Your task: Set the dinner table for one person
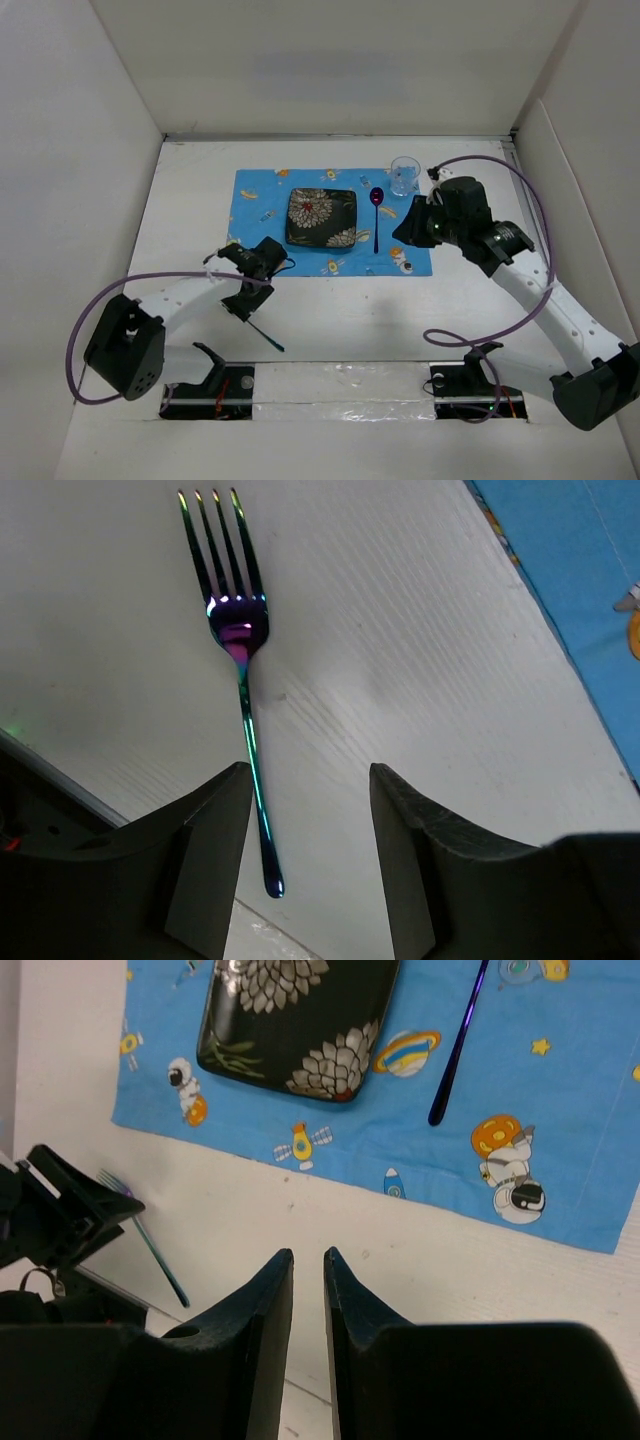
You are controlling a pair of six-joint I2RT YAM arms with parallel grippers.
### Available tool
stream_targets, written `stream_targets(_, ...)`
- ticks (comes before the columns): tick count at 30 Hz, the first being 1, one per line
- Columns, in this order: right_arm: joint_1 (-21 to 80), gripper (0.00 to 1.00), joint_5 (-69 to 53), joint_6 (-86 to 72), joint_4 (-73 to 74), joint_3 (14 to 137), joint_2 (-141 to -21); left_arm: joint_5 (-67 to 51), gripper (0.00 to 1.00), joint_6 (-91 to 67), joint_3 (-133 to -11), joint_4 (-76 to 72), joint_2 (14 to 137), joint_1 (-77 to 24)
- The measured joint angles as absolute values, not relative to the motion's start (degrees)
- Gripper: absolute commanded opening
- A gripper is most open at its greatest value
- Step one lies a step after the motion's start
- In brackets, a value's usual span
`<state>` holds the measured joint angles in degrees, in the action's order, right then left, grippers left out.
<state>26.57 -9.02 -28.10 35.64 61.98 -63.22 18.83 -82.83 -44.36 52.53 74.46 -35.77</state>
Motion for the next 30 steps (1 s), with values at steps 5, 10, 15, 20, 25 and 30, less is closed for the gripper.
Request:
stream_targets(5, 25.9, 0.25, -9.0, -27.2, 36.9, 64.4, -63.7, 14.9, 0.53, -85.4, -41.2, 51.7, 66.0, -36.8)
stream_targets(10, 25.8, 0.22, -9.3, -26.7, 38.7, 65.9, -64.9, 11.3, 0.51, -90.5, -38.9, 52.0, 63.2, -39.9)
stream_targets(15, 27.2, 0.0, -12.9, -26.7, 38.0, 66.1, -67.3, 10.7, 0.51, -99.7, -37.3, 53.3, 55.6, -51.9)
stream_targets(20, 35.9, 0.0, -16.1, -27.4, 31.9, 61.3, -71.2, 19.8, 0.41, -98.3, -51.1, 61.0, 53.8, -53.1)
stream_targets(25, 49.8, 0.31, -13.4, -28.1, 24.6, 60.8, -80.4, 34.4, 0.1, -86.5, -81.2, 62.0, 61.5, -51.6)
stream_targets(30, 62.0, 0.41, -8.7, -28.1, 18.9, 66.0, -95.2, 44.1, 0.0, -67.7, -99.3, 55.3, 63.2, -51.6)
